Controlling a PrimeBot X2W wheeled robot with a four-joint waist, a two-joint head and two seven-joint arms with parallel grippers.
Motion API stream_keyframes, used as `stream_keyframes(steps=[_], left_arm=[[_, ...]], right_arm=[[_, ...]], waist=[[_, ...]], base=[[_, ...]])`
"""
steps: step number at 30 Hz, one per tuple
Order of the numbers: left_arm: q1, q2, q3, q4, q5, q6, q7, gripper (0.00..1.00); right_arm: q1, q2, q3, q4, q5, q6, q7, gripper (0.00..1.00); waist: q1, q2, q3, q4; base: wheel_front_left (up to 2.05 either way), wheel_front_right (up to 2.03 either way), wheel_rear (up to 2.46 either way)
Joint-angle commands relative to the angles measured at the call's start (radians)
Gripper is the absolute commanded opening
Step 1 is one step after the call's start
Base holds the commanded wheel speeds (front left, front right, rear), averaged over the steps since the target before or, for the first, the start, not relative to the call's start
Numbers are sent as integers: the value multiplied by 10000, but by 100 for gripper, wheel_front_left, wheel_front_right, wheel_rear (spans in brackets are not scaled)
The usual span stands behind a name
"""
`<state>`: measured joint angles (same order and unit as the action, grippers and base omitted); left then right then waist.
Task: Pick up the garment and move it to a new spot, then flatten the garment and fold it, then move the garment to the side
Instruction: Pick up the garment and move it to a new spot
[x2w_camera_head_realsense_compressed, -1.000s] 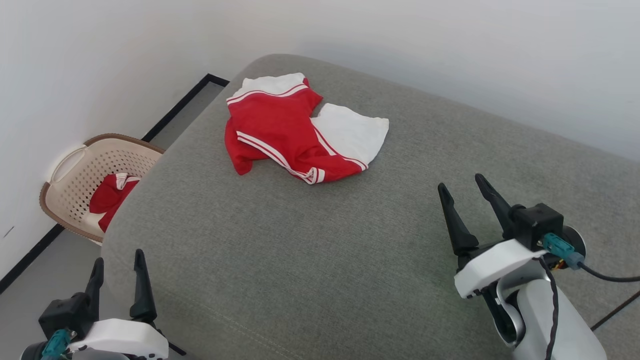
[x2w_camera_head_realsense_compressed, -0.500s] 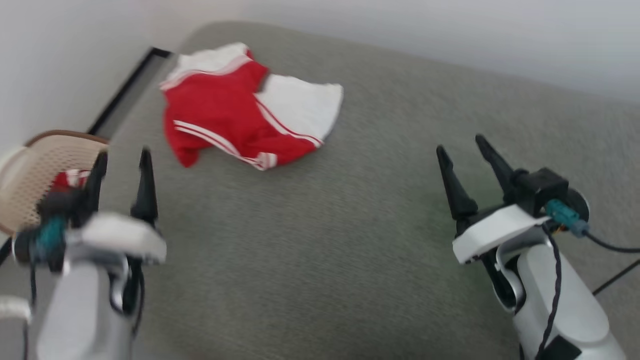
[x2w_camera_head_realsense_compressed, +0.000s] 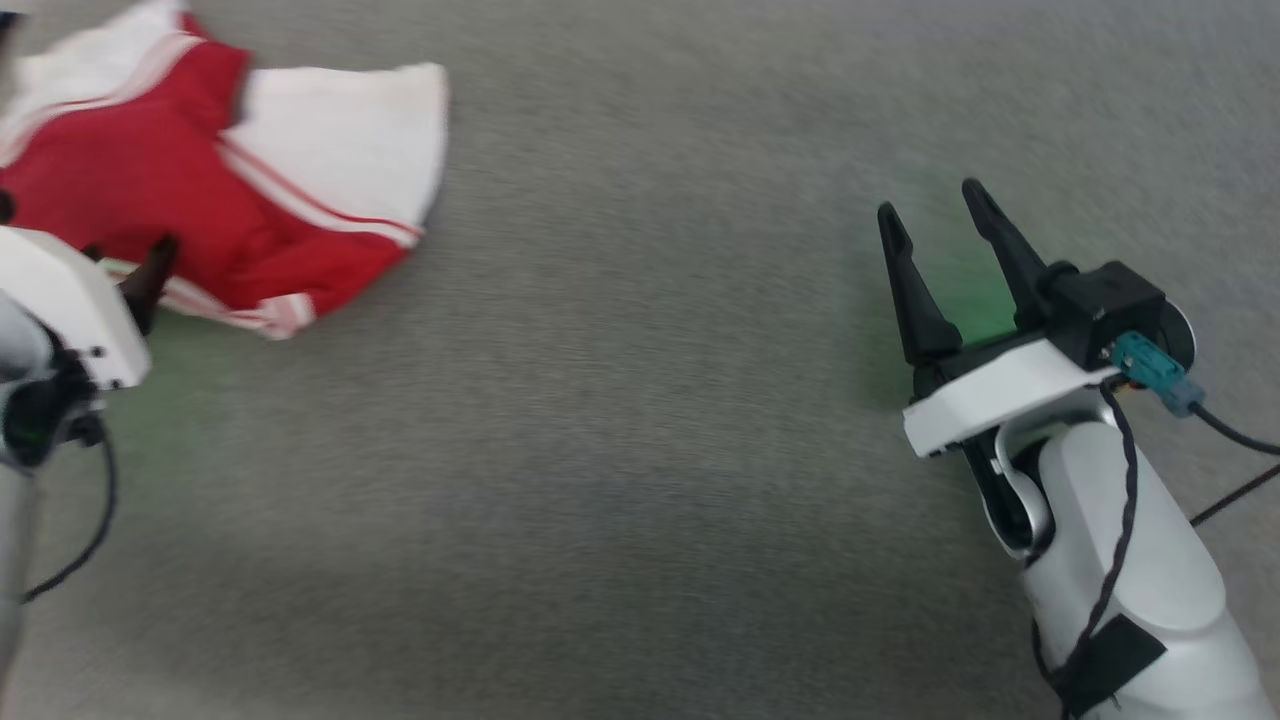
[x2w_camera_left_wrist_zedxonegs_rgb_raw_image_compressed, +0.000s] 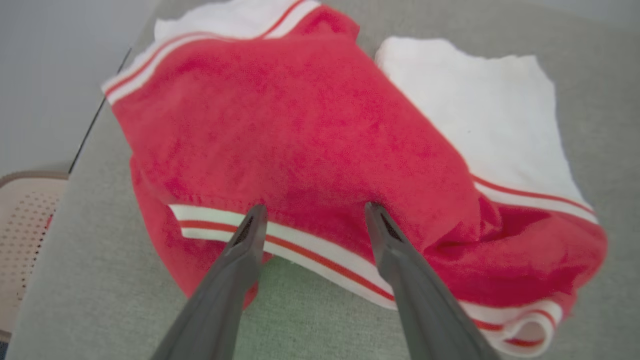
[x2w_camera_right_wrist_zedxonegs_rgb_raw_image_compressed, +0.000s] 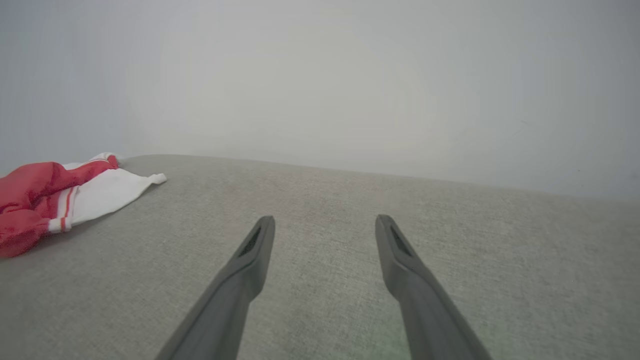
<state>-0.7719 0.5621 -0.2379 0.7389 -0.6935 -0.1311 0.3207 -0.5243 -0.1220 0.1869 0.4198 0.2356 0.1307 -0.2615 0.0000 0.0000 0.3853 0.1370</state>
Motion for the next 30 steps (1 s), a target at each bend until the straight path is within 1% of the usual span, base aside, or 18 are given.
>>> stream_keyframes(steps=[1, 5, 7, 8, 12, 14, 17, 20, 21, 22, 23, 24, 25, 28, 30], left_arm=[[-213, 251, -186, 152, -416, 17, 544, 100], [-523, 820, -615, 264, -1551, 16, 1774, 100], [-688, 1030, -651, 431, -1970, 16, 2096, 100], [-755, 1043, -705, 508, -2150, 16, 2215, 100], [-888, 968, -1027, 1014, -2556, 17, 2749, 100], [-871, 842, -1223, 1180, -2745, 23, 2910, 100], [-721, 485, -1473, 1367, -3126, 23, 3154, 100], [-599, 358, -1790, 1498, -3370, 23, 3215, 100], [-583, 325, -1854, 1510, -3429, 23, 3191, 83], [-562, 283, -1929, 1487, -3517, 21, 3160, 48], [-528, 272, -1955, 1450, -3643, 21, 3108, 34], [-506, 300, -1972, 1447, -3683, 11, 2926, 3], [-491, 342, -2041, 1420, -3650, 11, 2732, 0], [-435, 465, -2140, 1471, -3699, -19, 2447, 0], [-460, 723, -2216, 1544, -3624, -26, 2079, 0]], right_arm=[[-235, 112, 29, -89, -78, 1, -48, 100], [-478, 215, 1, -205, -100, 1, -48, 100], [-603, 265, 11, -267, -117, 1, -48, 100], [-681, 290, 13, -323, -120, 1, -48, 100], [-877, 335, 48, -491, -199, 1, -48, 100], [-959, 341, 96, -533, -246, 1, -48, 100], [-986, 336, 154, -579, -319, 1, -48, 100], [-1008, 361, 190, -620, -389, 1, -47, 100], [-1028, 384, 218, -634, -403, 1, -47, 100], [-1039, 397, 253, -645, -420, 1, -47, 100], [-1036, 406, 288, -653, -417, 1, -47, 100], [-1023, 417, 314, -651, -418, 1, -48, 100], [-998, 427, 325, -637, -412, 1, -48, 100], [-919, 429, 337, -592, -383, 1, -48, 100], [-843, 441, 341, -560, -338, 1, -48, 100]], waist=[[0, 0, 761, -834], [0, 0, 1143, -1276], [0, 0, 1363, -1456], [0, 0, 1483, -1531], [0, 0, 1921, -1757], [0, 0, 2088, -1836], [0, 0, 2175, -1910], [0, 0, 2178, -1958], [0, 0, 2161, -1961], [0, 0, 2116, -1957], [0, 0, 2063, -1947], [0, 0, 1991, -1932], [0, 0, 1900, -1918], [0, 0, 1657, -1893], [0, 0, 1378, -1874]], base=[[0, 0, 0], [0, 0, 0], [0, 0, 0], [0, 0, 0], [0, 0, 0], [0, 0, 0], [0, 0, 0], [0, 0, 0], [0, 0, 0], [0, 0, 0], [0, 0, 0], [0, 0, 0], [0, 0, 0], [0, 0, 0], [0, 0, 0]])
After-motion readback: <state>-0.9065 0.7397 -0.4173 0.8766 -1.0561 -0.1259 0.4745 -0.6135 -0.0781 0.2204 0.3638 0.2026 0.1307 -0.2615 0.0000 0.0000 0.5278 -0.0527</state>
